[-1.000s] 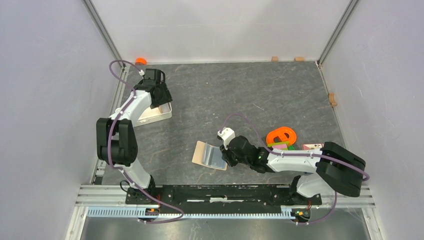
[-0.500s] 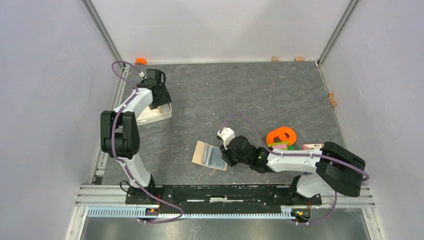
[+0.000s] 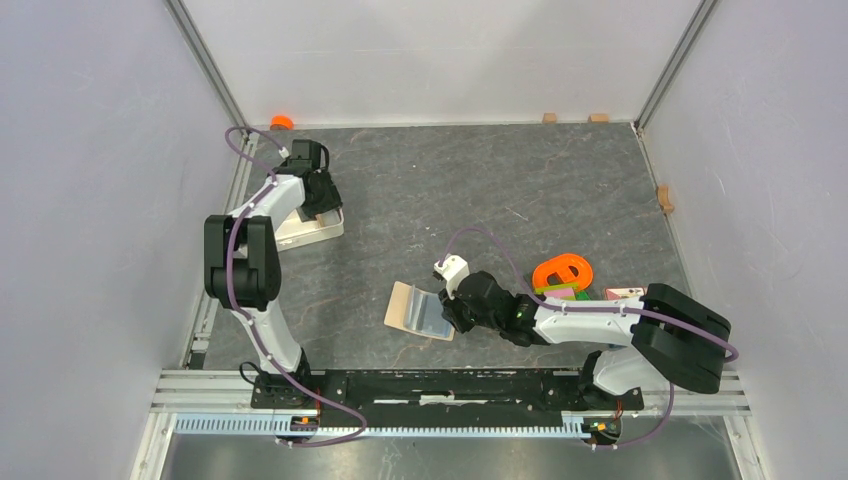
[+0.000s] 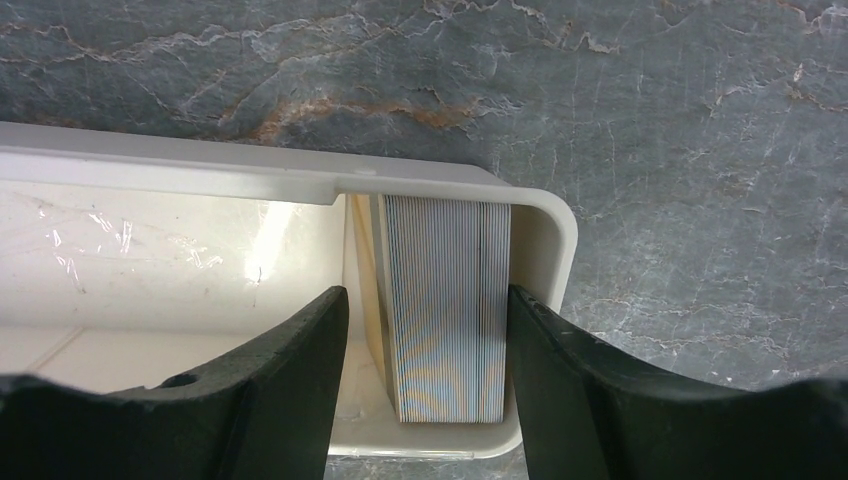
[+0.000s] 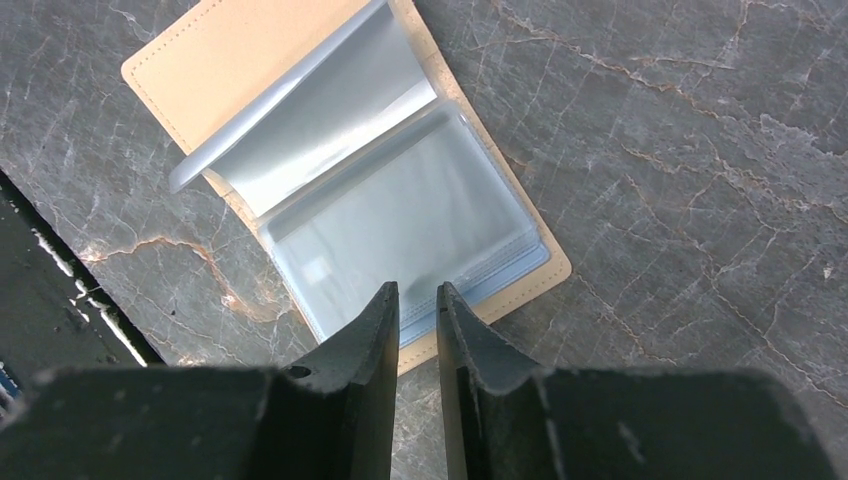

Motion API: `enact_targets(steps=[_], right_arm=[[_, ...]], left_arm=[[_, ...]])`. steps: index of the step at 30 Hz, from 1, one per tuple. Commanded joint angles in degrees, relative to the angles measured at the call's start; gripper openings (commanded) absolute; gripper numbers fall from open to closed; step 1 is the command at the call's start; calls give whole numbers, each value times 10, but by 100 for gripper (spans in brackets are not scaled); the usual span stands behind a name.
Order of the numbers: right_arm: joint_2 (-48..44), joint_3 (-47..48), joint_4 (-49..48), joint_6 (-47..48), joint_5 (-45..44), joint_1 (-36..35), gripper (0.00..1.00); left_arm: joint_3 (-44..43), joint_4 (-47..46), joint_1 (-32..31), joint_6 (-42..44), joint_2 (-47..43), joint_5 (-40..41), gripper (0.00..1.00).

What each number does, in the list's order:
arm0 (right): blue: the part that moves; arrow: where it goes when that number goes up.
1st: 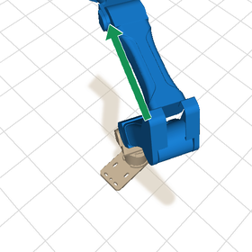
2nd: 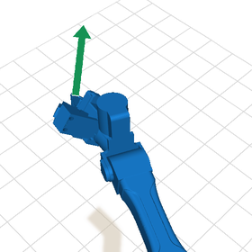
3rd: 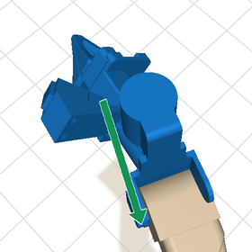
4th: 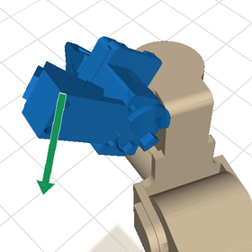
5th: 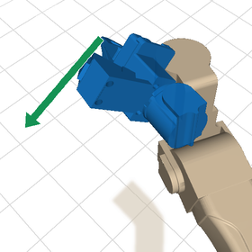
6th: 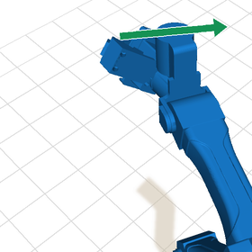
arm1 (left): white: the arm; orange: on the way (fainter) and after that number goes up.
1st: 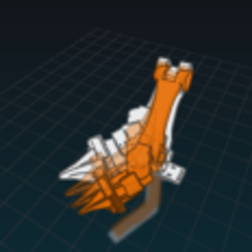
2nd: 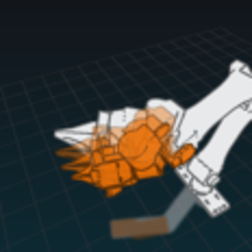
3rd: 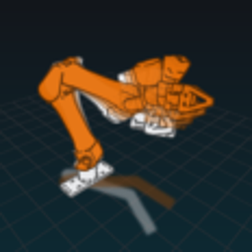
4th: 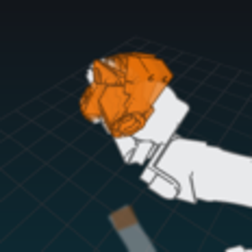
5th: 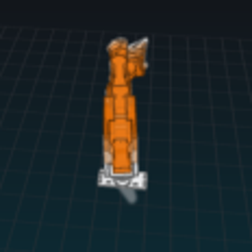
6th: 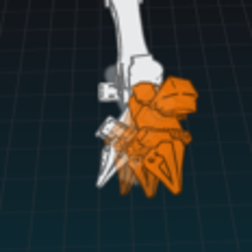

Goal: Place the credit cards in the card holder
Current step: Pick up the credit card from the storage box.

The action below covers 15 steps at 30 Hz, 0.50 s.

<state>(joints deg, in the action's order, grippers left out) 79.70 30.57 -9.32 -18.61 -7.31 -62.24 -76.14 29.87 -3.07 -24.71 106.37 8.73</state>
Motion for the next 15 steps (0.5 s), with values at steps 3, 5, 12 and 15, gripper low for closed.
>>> enact_targets(steps=[3,5,12,15], right_arm=[[4,-1,-20,1,9,-2,25],[3,-1,-20,1,10,-2,25],[-2,-3,-23,-4,13,-2,24],[-6,-5,-23,-6,14,-2,24]], left_arm=[[-21,-15,4,42,4,-22,65],[-20,-12,4,45,0,-4,64],[-33,14,4,58,16,22,63],[-36,23,4,62,23,39,63]])
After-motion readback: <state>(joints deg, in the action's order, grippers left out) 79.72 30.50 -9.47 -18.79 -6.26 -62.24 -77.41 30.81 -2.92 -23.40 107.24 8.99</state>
